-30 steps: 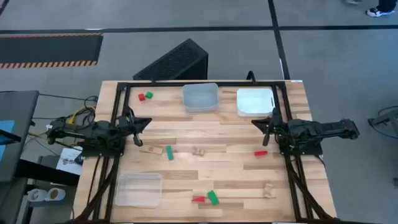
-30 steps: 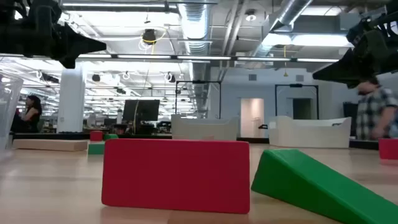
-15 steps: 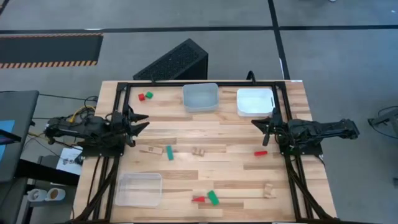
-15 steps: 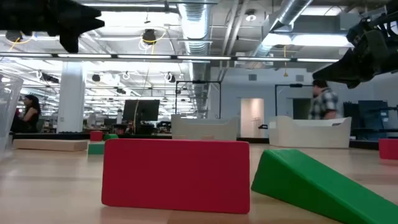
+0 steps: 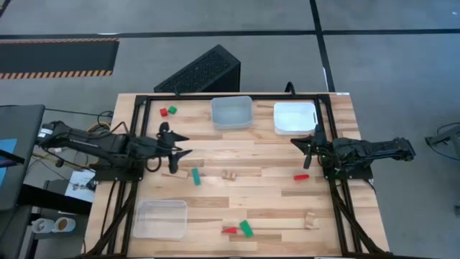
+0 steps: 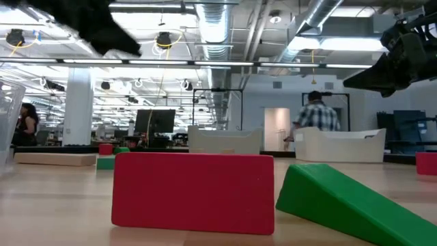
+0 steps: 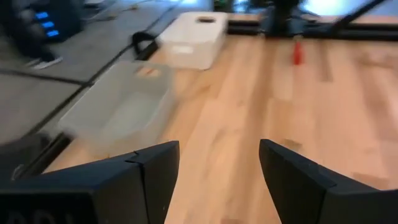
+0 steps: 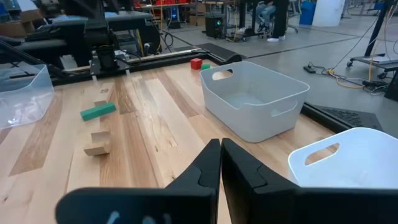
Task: Sort & place blocks by color
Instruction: Put the top right brown block into the gray bin
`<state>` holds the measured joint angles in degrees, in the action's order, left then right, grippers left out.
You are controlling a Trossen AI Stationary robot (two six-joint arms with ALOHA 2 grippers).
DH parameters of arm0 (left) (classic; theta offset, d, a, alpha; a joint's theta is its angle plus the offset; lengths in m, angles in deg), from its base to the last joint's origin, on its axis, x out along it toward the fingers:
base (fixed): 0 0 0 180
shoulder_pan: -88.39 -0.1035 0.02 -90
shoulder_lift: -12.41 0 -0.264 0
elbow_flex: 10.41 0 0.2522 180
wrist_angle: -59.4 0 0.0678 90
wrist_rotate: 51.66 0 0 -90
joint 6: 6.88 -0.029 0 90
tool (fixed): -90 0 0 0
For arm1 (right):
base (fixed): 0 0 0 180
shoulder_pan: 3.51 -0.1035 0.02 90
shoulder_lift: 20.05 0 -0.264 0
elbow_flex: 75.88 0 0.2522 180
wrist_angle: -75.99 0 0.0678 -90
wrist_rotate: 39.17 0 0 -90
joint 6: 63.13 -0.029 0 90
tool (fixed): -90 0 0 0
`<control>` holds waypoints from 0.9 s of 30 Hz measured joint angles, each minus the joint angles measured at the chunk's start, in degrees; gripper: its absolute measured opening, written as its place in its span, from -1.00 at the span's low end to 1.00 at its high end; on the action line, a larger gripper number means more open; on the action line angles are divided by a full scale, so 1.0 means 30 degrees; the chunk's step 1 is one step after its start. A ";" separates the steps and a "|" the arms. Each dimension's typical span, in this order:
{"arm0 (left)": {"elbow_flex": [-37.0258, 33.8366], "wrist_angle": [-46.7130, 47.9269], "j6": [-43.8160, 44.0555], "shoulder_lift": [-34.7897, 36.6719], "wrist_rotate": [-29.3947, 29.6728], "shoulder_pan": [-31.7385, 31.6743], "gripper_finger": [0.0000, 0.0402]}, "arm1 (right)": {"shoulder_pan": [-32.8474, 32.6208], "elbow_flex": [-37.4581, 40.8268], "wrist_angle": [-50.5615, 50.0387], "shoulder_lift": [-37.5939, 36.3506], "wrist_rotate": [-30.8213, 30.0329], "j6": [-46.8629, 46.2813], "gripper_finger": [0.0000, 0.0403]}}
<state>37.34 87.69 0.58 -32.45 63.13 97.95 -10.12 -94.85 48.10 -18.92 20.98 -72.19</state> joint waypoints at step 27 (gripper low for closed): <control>0.5301 -0.6932 -0.3773 -1.6693 -1.0054 -0.2224 0.28 | 0.0000 -0.0007 0.0000 0.0000 0.0000 0.0000 -0.81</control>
<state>53.24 66.89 -10.74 -82.53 32.96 91.28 -10.12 -94.87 48.10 -18.92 20.98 -72.19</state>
